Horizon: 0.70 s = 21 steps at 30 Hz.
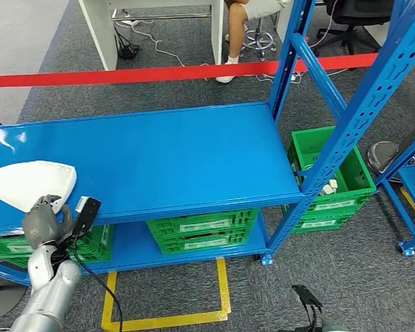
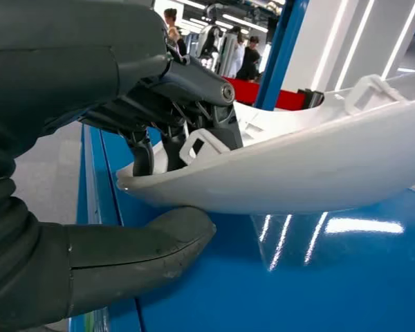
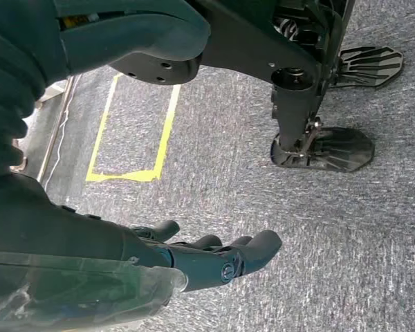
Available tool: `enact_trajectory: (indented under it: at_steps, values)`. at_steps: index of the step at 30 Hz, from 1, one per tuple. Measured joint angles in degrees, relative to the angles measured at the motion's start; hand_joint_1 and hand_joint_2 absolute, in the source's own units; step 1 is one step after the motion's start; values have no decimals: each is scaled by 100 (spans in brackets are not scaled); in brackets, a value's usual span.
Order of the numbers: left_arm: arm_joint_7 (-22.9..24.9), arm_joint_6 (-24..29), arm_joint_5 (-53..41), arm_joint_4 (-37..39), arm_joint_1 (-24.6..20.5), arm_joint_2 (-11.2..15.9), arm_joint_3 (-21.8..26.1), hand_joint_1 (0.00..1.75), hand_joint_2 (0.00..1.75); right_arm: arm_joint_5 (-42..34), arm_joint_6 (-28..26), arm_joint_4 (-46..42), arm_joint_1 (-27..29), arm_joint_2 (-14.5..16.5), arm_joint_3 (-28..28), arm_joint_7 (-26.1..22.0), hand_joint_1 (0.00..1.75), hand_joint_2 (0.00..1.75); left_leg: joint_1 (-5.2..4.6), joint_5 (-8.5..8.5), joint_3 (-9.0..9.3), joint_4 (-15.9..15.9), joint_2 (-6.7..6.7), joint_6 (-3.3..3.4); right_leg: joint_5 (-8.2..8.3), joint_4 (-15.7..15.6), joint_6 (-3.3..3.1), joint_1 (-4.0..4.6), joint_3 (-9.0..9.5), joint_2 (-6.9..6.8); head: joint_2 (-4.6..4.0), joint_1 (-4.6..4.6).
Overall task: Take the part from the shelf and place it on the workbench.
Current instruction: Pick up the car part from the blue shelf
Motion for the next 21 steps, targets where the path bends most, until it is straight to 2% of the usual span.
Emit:
enact_trajectory:
  at_steps: [14,17,21]
  values:
    - [-380,87,258,-1,-44,-50,67,175,175,-38,-16,0,0,0,0,-3,0,175,0,1,2,0,0,0,0,2,0,-1,2,-1,0,1]
    - [-1057,118,393,-81,-34,-154,259,175,175,-64,-22,0,8,0,0,-33,0,175,0,1,1,0,-1,0,0,2,0,-2,1,-4,0,1]
    - [-2332,126,556,-457,-15,-542,789,175,175,-101,-37,0,31,0,1,-101,0,175,0,1,0,1,-1,0,0,2,1,-3,1,-4,0,1]
